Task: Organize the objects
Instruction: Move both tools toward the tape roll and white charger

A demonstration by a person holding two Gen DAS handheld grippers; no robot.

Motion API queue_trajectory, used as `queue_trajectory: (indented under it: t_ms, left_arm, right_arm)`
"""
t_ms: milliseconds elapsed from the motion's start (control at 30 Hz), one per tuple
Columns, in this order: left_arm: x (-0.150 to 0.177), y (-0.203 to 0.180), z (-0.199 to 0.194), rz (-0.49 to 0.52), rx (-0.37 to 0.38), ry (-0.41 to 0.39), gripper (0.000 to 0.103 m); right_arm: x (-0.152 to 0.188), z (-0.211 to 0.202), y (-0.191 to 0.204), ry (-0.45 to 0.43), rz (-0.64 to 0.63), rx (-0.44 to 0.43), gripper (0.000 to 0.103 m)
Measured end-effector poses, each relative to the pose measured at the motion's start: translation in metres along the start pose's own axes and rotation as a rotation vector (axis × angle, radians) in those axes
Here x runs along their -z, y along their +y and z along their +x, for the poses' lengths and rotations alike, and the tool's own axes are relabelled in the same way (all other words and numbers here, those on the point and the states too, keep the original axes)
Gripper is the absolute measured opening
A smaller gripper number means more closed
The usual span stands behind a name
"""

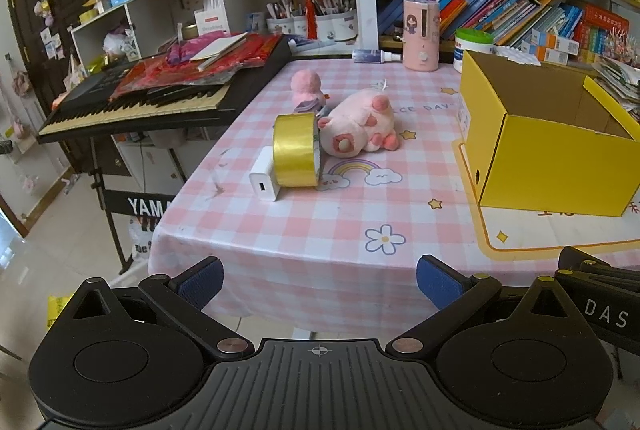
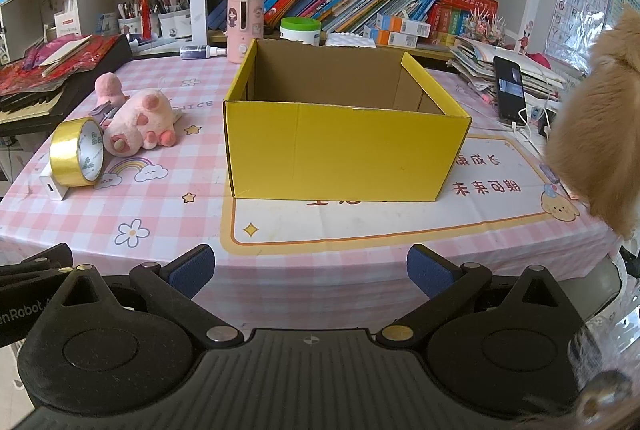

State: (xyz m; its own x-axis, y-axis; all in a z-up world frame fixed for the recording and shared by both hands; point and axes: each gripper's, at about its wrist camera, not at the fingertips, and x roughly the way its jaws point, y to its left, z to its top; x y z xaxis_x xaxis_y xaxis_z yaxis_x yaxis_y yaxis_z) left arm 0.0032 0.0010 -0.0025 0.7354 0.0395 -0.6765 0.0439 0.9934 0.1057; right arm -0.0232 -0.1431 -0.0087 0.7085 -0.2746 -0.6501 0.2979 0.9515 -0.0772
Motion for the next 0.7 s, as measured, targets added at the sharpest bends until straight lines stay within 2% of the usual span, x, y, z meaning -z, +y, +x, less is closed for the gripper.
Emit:
queue_trajectory:
  t_ms: [700]
  left_arm:
    - [-0.004,0.011,0.007,-0.008,0.011,-0.008,0.103]
  right_arm:
    - [-0.005,0.006,0.011,0.014,0.005,-0.012,0.103]
